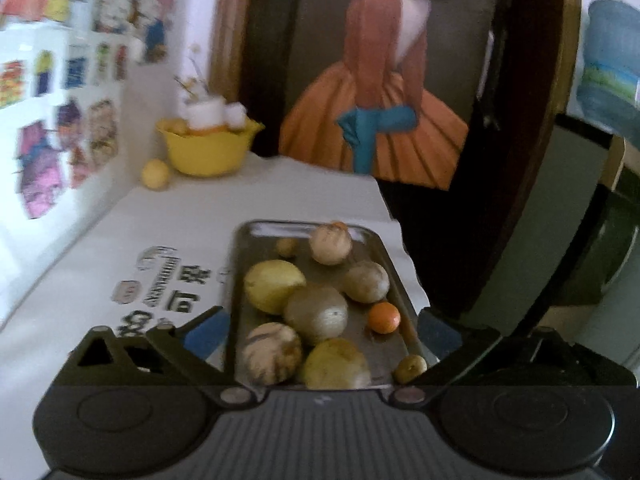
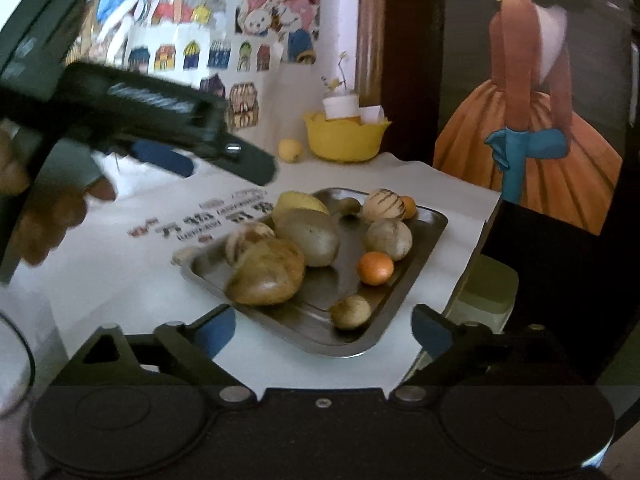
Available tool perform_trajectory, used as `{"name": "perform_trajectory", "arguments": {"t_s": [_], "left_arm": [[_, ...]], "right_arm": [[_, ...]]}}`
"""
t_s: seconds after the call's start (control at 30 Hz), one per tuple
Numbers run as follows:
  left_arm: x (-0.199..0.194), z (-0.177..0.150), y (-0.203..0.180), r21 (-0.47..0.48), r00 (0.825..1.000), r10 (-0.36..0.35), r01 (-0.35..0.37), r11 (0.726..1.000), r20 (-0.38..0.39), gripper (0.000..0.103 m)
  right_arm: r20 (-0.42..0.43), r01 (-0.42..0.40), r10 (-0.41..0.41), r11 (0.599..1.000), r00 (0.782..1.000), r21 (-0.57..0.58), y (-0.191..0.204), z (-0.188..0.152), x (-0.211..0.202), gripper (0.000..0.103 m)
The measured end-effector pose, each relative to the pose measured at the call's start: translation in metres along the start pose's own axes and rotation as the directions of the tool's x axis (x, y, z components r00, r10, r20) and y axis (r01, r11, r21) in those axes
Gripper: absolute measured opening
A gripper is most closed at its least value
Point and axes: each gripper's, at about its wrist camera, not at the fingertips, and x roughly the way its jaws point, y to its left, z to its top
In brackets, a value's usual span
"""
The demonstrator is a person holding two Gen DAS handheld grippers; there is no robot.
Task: Organize fruits
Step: 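Withdraw both open tools up and away from the tray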
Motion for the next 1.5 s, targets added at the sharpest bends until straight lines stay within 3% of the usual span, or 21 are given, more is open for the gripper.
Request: {"name": "perform_trajectory", "arguments": {"t_s": [0.27, 0.53, 0.93, 1.5], "left_arm": [[-0.059, -0.038, 0.024, -0.072, 0.987, 0.121, -0.115, 0.991, 0.101, 0.103], [-0.093, -0.081, 0.053, -0.154, 0.972, 0.205, -0.186, 0.971, 0.119, 0.103], [-0.111, -0.115, 0.065, -0.168, 0.965, 0.236, -0.215, 0.962, 0.117, 0.103], [-0.11, -0.121, 0.071, -0.188, 0.965, 0.241, -0.22, 0.957, 0.1, 0.103]], "right_arm": [[0.047, 0.022, -0.026, 0.995, 0.999, 0.096, 0.024, -0.003, -0.025, 0.102], [0.067, 0.059, -0.07, 0.986, 0.995, 0.154, 0.042, -0.014, -0.041, 0.102], [0.076, 0.108, -0.121, 0.982, 0.99, 0.158, 0.055, -0.023, -0.046, 0.102], [0.066, 0.107, -0.119, 0.981, 0.991, 0.161, 0.057, -0.025, -0.043, 0.102]]}}
